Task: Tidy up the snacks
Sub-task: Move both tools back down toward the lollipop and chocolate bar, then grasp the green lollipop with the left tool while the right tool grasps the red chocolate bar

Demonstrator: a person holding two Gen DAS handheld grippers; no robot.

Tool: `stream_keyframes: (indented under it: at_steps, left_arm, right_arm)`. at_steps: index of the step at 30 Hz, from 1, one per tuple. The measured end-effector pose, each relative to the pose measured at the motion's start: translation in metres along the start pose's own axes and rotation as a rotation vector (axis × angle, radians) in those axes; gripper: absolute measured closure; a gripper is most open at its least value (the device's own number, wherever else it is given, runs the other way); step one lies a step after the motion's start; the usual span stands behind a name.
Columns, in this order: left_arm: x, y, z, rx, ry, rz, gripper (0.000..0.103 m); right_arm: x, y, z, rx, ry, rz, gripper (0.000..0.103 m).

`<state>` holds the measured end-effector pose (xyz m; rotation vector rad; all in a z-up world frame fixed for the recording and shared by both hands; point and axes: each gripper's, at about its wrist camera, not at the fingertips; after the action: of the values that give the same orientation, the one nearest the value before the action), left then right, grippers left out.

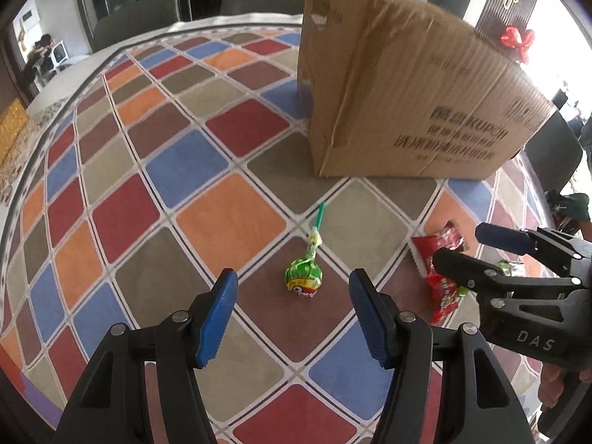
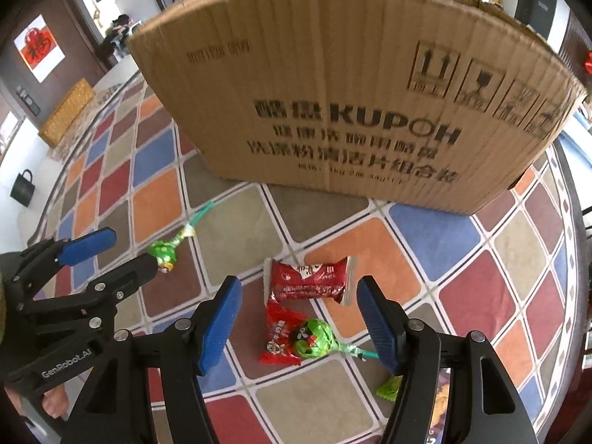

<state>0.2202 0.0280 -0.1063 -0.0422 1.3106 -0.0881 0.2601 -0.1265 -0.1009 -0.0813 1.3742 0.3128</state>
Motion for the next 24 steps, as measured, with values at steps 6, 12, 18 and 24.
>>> stream_keyframes:
  at_steps: [6,12,18,24]
  left_arm:
    - [0.017,0.002,0.001,-0.007,0.037,0.004,0.042]
    - [0.026,0.003,0.005,-0.006,0.053,0.010,0.047]
    - [0.029,0.002,0.009,-0.004,0.056,0.000,0.059]
    - [0.029,0.001,0.012,0.007,0.050,-0.004,0.076]
  right_arm:
    - [0.013,-0.001,0.003,-0.007,0.026,-0.010,0.038]
    - [0.025,0.003,0.009,-0.021,0.041,-0.021,0.038]
    - [0.033,0.006,0.013,-0.020,0.058,-0.019,0.038]
    - [0.036,0.006,0.013,-0.026,0.055,-0.022,0.037]
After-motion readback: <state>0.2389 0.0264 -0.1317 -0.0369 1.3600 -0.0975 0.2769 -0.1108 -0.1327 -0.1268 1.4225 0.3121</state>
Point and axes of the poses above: each gripper's, at about its wrist camera, not at the fingertips, and x roughly the way its jaws point, y to its left, z to its top, and after that the axes turned 10 degrees about y, right-handed
